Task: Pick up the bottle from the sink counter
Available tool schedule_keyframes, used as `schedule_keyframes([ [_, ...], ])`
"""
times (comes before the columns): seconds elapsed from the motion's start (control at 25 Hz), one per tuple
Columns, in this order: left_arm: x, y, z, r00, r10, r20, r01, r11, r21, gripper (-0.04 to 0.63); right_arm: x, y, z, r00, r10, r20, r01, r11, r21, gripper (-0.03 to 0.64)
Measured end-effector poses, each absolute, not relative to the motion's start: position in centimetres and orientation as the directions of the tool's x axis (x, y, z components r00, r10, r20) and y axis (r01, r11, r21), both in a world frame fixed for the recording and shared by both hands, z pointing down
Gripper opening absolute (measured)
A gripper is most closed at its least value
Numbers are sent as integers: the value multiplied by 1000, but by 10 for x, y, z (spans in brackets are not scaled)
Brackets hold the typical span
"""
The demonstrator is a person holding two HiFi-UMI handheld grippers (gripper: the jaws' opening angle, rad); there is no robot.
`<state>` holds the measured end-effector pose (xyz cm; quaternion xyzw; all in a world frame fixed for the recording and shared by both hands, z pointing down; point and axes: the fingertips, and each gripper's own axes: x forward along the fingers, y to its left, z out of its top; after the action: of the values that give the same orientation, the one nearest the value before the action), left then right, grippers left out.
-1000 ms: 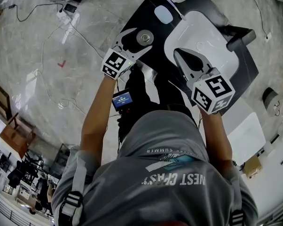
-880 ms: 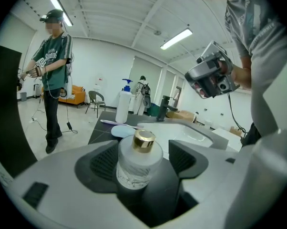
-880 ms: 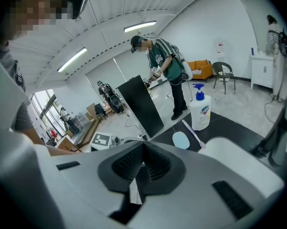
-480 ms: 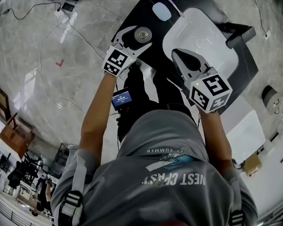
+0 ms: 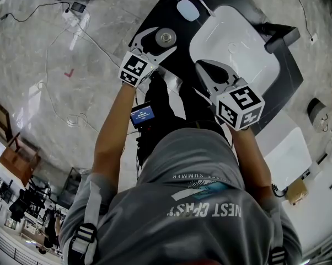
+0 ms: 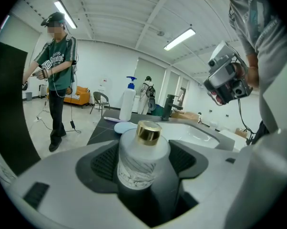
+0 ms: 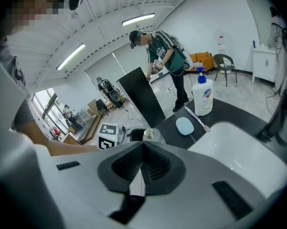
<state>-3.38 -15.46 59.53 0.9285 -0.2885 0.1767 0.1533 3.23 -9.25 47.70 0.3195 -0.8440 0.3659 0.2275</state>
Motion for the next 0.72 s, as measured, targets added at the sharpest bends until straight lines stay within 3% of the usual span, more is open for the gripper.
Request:
schedule_keyframes([
  [0.72, -40, -129, 593, 745, -476, 468, -597, -788, 149, 320, 30, -76, 490, -688, -365, 627, -709, 521, -475, -3],
])
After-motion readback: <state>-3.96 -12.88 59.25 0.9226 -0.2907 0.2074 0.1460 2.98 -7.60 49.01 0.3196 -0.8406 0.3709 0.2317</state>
